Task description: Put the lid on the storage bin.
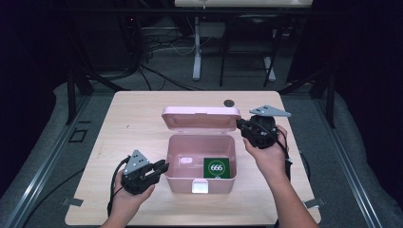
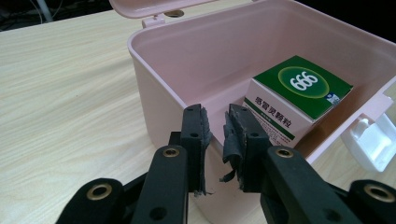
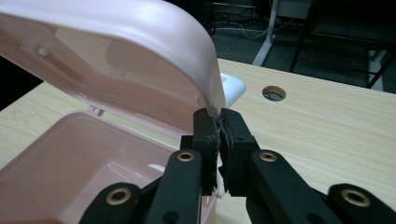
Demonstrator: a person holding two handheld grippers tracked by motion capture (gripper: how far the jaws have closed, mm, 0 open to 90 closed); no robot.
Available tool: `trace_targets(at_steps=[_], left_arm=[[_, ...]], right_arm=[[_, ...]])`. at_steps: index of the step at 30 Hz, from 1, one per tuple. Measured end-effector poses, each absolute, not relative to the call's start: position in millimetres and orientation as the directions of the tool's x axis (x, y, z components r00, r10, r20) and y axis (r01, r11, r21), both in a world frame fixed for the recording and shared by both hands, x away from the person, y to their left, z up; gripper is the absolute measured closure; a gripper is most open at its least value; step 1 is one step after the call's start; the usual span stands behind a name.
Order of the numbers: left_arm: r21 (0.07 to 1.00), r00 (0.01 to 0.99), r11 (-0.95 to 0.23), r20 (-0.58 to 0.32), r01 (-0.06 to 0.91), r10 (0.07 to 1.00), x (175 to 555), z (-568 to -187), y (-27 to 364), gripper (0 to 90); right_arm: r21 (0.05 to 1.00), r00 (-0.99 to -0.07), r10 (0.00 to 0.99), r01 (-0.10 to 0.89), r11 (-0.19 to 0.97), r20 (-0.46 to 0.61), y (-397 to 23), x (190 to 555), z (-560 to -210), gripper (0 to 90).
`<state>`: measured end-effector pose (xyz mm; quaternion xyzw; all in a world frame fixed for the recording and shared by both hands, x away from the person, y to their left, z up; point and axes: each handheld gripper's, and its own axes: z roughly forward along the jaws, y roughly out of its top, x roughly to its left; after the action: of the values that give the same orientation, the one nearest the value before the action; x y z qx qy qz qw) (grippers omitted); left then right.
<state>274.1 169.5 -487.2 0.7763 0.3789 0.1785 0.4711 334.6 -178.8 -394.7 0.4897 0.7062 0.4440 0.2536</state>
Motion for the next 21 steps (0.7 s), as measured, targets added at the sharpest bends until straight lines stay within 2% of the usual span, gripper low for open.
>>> trace_targets(at_steps=[13,21], left_arm=[[0.863,0.647,-0.263,-0.094,0.432,0.757,275,-487,170,75.5],[0.87,0.642,-0.25,-0.094,0.424,0.761,277,-480,172,74.3]], right_arm=[[0.893,-0.391,0.919,0.428,0.137,0.047,-177,314,-406,85.9],[0.891,-0.408,0.91,0.439,0.12,0.079,-182,311,-409,85.9]])
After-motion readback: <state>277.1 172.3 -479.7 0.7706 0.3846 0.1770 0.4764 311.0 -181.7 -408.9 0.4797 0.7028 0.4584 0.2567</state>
